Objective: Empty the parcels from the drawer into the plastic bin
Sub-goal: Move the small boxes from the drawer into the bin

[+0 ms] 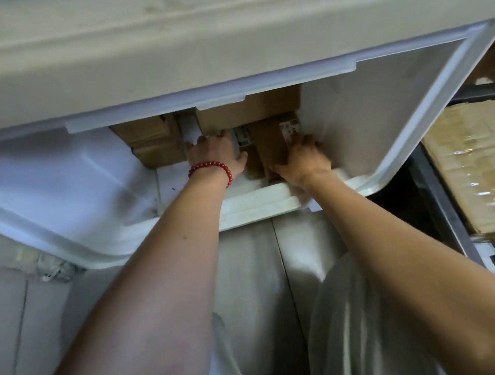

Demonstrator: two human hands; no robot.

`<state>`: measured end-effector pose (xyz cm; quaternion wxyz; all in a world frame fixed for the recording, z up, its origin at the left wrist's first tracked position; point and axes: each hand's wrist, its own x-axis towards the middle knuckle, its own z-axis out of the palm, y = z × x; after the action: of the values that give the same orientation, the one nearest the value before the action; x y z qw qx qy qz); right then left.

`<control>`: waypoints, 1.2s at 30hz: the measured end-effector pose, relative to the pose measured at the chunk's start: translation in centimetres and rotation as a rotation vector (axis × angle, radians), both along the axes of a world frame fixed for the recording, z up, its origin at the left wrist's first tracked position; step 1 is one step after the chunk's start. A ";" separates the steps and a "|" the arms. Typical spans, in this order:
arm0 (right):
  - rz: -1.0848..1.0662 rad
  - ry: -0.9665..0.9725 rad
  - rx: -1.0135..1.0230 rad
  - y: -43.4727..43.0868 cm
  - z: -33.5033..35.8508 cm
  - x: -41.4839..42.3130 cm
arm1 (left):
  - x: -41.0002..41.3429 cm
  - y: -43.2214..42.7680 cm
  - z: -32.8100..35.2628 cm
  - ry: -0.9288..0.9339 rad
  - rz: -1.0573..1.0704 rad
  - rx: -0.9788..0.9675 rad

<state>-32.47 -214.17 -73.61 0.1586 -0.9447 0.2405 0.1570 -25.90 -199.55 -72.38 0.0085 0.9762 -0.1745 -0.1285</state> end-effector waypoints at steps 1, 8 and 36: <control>-0.009 0.005 -0.004 0.0 -0.5 0.5 | 0.5 0.1 -0.3 -0.004 -0.013 0.011; -0.030 0.042 0.082 -0.6 -1.8 1.9 | 1.7 1.8 -3.0 0.192 0.050 -0.079; 0.011 -0.310 0.451 2.1 5.4 -5.3 | -6.4 2.4 4.3 0.623 0.855 -1.252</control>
<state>-37.74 -212.03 -68.24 0.3989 -0.8995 0.1673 0.0610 -32.31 -197.13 -68.12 0.6484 0.6923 0.1837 -0.2580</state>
